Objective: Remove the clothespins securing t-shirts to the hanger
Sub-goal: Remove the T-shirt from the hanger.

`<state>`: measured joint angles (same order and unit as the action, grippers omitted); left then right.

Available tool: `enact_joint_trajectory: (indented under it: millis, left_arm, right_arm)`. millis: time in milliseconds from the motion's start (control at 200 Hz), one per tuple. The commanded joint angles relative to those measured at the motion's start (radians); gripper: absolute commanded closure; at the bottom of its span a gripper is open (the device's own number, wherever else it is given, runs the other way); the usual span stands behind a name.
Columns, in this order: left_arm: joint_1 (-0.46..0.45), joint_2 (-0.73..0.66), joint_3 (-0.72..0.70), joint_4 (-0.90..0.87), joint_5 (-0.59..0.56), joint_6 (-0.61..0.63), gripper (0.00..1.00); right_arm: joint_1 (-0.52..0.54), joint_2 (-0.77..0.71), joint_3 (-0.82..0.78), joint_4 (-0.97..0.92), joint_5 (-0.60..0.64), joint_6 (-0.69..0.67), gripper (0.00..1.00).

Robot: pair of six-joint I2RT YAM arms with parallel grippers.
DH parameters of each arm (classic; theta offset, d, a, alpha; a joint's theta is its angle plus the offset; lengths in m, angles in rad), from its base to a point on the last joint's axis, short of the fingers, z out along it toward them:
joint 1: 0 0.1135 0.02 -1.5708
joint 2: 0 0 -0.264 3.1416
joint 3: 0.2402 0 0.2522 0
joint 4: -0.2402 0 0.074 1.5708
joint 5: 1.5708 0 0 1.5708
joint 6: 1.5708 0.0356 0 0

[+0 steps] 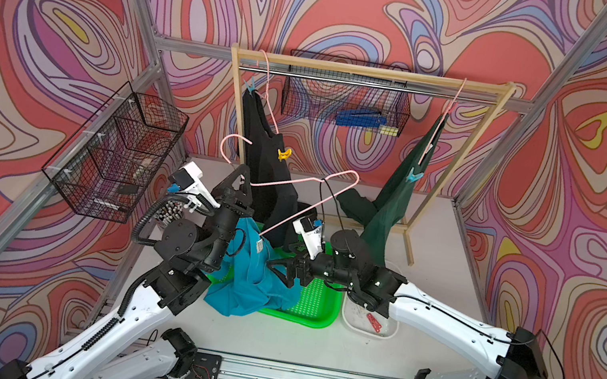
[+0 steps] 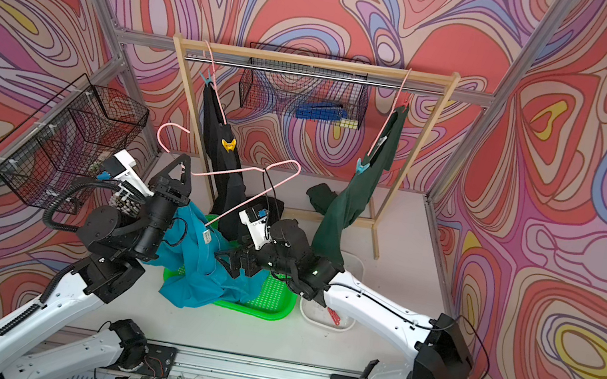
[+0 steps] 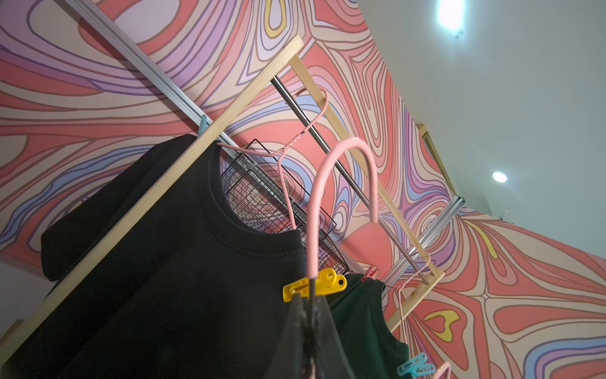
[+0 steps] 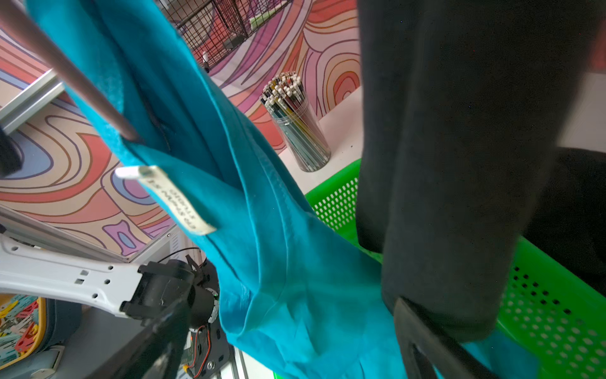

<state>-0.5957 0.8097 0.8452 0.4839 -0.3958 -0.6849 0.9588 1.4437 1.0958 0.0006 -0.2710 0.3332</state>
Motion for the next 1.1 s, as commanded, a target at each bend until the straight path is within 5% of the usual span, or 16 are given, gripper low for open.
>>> enact_joint_trajectory:
  millis: [0,396,536,756,916,1097]
  left_arm:
    - [0.011,-0.03,0.015,0.031,-0.103,-0.039,1.0]
    - [0.011,-0.044,0.017,-0.041,-0.167,-0.098,1.0]
    - [0.011,-0.044,0.019,-0.068,-0.195,-0.133,1.0]
    - [0.011,-0.037,0.018,-0.067,-0.231,-0.158,1.0]
    - [0.011,-0.011,0.028,-0.036,-0.256,-0.161,1.0]
    - [0.011,0.036,0.035,0.016,-0.273,-0.177,1.0]
  right_arm:
    - [0.034,0.039,0.021,0.098,0.042,0.019,0.02]
    - [0.102,0.151,0.105,0.181,0.112,0.008,0.07]
    - [0.103,0.199,0.128,0.196,0.101,-0.005,0.26]
    - [0.107,0.24,0.125,0.205,0.074,-0.005,0.82]
    - [0.13,0.266,0.116,0.21,0.044,-0.01,1.0]
    - [0.164,0.321,0.166,0.153,-0.01,-0.008,1.0]
